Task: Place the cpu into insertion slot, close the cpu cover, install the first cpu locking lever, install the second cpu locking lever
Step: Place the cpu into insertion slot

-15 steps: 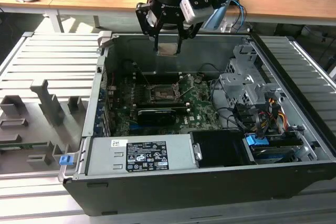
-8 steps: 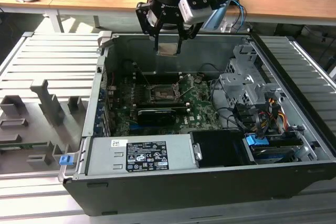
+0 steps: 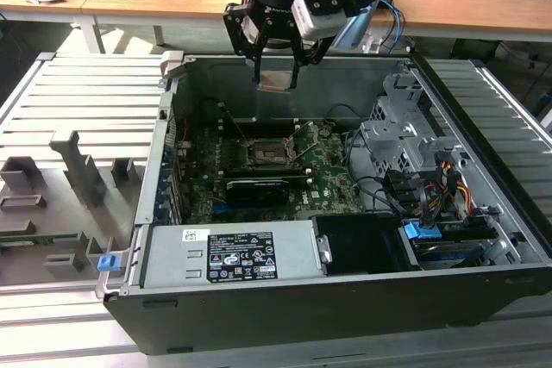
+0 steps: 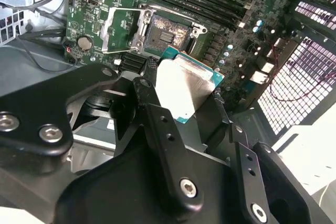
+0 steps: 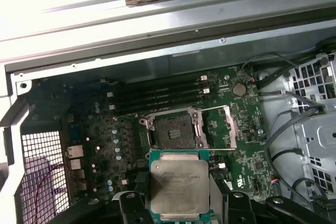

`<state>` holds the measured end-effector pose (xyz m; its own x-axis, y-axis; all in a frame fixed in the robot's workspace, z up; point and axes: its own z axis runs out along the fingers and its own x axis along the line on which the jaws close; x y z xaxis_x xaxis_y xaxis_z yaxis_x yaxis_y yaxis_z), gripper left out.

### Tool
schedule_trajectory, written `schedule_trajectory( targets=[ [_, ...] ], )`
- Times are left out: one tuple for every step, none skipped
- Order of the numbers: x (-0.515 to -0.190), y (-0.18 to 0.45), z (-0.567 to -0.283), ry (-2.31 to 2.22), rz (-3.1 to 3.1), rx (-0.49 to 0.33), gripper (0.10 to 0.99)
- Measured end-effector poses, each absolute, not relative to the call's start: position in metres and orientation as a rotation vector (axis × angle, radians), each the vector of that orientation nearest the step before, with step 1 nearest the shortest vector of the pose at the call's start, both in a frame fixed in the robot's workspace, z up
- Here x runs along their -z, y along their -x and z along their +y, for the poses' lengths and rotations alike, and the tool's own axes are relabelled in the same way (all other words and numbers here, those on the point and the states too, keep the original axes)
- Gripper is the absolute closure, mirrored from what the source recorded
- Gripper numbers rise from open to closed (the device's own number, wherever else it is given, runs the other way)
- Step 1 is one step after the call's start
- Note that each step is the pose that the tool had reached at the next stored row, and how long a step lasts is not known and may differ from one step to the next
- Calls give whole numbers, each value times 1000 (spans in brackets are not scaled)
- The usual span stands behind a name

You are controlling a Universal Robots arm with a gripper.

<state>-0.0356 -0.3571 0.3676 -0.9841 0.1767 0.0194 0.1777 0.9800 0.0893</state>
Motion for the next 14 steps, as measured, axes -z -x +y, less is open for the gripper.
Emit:
schedule_trajectory(
  targets=[
    [-368,36,-357,283,-3114,142,545],
    [-368,36,-357,287,-3114,142,545],
    [-368,36,-357,291,-3114,142,545],
    [-368,36,-357,295,-3114,142,545],
    [-368,36,-357,301,-3113,142,545],
    [-368,36,-357,311,-3112,142,545],
    [-368,36,-357,315,-3112,142,545],
    [-368,36,-357,318,-3112,142,545],
    [-368,36,-357,321,-3112,142,545],
    [-368,36,-357,324,-3111,142,545],
    [-368,36,-357,326,-3111,142,545],
    [-368,36,-357,329,-3111,142,545],
    [-368,36,-357,332,-3110,142,545],
    [-368,36,-357,334,-3110,143,545]
  ],
)
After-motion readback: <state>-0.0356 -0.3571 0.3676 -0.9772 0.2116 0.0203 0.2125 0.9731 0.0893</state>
